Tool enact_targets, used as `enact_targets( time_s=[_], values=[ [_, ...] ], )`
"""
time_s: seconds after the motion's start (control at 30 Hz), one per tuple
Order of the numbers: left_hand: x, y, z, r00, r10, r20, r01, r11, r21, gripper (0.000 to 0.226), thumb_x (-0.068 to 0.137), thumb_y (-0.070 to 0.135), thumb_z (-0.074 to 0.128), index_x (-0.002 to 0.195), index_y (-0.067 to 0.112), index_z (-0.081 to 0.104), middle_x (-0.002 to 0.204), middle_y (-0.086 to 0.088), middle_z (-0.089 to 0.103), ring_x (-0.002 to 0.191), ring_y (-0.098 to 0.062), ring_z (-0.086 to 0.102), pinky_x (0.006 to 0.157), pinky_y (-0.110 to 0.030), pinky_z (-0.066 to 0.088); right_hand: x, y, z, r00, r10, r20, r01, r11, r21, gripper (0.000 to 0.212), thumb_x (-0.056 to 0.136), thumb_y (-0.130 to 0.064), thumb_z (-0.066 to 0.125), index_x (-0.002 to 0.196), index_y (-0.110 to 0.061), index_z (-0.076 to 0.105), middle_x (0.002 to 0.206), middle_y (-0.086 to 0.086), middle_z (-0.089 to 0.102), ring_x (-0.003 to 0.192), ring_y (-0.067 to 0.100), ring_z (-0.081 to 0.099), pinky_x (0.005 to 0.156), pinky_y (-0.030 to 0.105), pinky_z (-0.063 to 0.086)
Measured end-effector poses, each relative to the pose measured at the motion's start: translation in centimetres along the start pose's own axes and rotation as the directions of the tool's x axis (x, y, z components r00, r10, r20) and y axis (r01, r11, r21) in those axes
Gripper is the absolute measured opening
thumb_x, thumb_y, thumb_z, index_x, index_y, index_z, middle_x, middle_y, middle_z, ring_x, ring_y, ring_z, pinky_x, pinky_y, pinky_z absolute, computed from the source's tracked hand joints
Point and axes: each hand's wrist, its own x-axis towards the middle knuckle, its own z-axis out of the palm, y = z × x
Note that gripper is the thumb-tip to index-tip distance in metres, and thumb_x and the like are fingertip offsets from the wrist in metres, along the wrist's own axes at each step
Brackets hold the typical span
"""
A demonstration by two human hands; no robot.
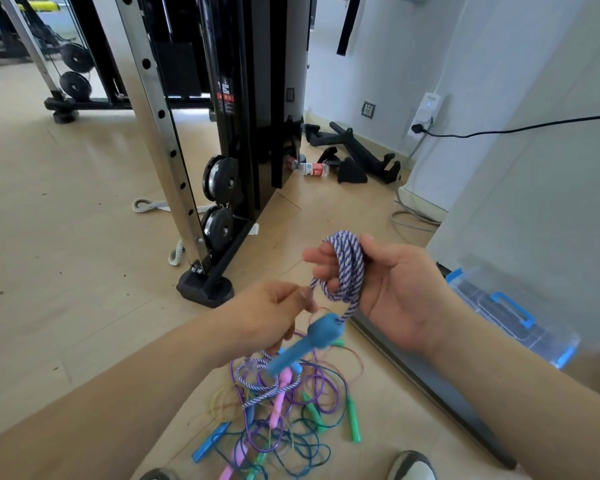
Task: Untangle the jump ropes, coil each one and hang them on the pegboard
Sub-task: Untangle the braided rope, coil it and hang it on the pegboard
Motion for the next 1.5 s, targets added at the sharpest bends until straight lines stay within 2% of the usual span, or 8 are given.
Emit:
enact_targets(
  time_s=[0.2,0.4,0.63,0.9,1.07,1.17,1.33,1.5],
  values=[
    [-1.3,1.8,1.9,0.981,0.156,0.117,-0.178,0.962,0.205,0.043,0.100,0.047,0.054,0.081,0.009,0.056,0.065,-0.003,0.049,0.056,-0.016,0.044,0.057,-0.032,0.041,0.9,1.5,-1.2,0.971,-0.148,-0.190,0.064,0.918,-0.391,0.037,0.111,-0.022,0.038,0.113,0.000,0.067,0.108,0.020,0.078,0.103,0.034,0.072,0.094,0.039,0.056],
    [-2.4,3.3,-0.8,0.958,0.284,-0.047,-0.288,0.944,-0.163,0.017,0.096,0.024,0.070,0.082,0.013,0.068,0.057,-0.004,0.059,0.051,-0.017,0.054,0.053,-0.025,0.047,0.5,1.7,-1.4,0.946,-0.322,-0.029,0.117,0.424,-0.898,0.044,0.104,-0.042,0.044,0.085,-0.002,0.051,0.078,0.016,0.059,0.070,0.021,0.050,0.070,0.044,0.047],
    [-1.0,1.8,-2.4,0.862,0.305,-0.405,-0.367,0.927,-0.082,0.025,0.101,0.035,0.061,0.086,0.018,0.071,0.052,0.009,0.041,0.047,-0.008,0.035,0.047,-0.019,0.034,-0.3,1.6,-0.4,0.992,-0.016,0.128,0.091,0.793,-0.603,0.042,0.093,-0.037,0.063,0.107,0.001,0.074,0.103,0.018,0.078,0.073,0.022,0.066,0.068,0.035,0.053],
    [-0.2,-0.6,-0.8,0.989,0.087,-0.119,-0.083,0.996,0.039,0.028,0.105,0.041,0.048,0.099,0.026,0.070,0.069,-0.002,0.057,0.048,-0.011,0.043,0.049,-0.023,0.040,-0.1,1.2,0.7,0.997,-0.067,-0.038,0.061,0.990,-0.127,0.032,0.102,-0.016,0.057,0.111,0.013,0.068,0.113,0.029,0.074,0.080,0.024,0.073,0.066,0.029,0.059],
    [-1.4,0.9,1.8,0.991,0.057,0.125,-0.085,0.969,0.232,0.029,0.105,0.037,0.046,0.098,0.013,0.060,0.081,-0.017,0.072,0.051,-0.022,0.067,0.045,-0.021,0.046,0.8,1.8,0.0,0.985,-0.078,-0.157,0.041,0.973,-0.229,0.035,0.101,-0.025,0.056,0.105,0.007,0.069,0.110,0.029,0.074,0.100,0.031,0.068,0.098,0.046,0.052],
    [-2.8,2.4,2.1,0.968,0.057,0.245,-0.116,0.965,0.235,0.033,0.102,0.037,0.055,0.079,0.014,0.054,0.072,-0.014,0.069,0.057,-0.024,0.074,0.046,-0.025,0.049,0.8,1.4,-0.2,0.959,-0.220,-0.179,0.108,0.866,-0.488,0.052,0.093,-0.031,0.063,0.107,0.019,0.057,0.108,0.030,0.073,0.086,0.016,0.070,0.090,0.039,0.052],
    [-2.7,3.7,0.1,0.940,0.318,-0.126,-0.314,0.948,0.046,0.022,0.100,0.031,0.063,0.083,0.018,0.068,0.063,-0.002,0.059,0.046,-0.004,0.045,0.046,-0.020,0.040,0.1,1.8,-1.1,0.974,-0.221,-0.042,0.112,0.637,-0.763,0.050,0.101,-0.043,0.049,0.081,0.002,0.059,0.073,0.014,0.056,0.070,0.016,0.049,0.072,0.040,0.040],
    [-1.4,2.4,-2.4,0.826,0.353,-0.440,-0.411,0.911,-0.040,0.025,0.079,0.034,0.086,0.076,0.014,0.070,0.055,0.009,0.057,0.047,-0.002,0.044,0.046,-0.015,0.038,-0.5,1.4,-0.5,0.999,-0.042,0.029,0.051,0.777,-0.628,0.042,0.110,-0.027,0.043,0.106,0.003,0.072,0.099,0.022,0.077,0.070,0.023,0.063,0.069,0.034,0.050]
  ],
)
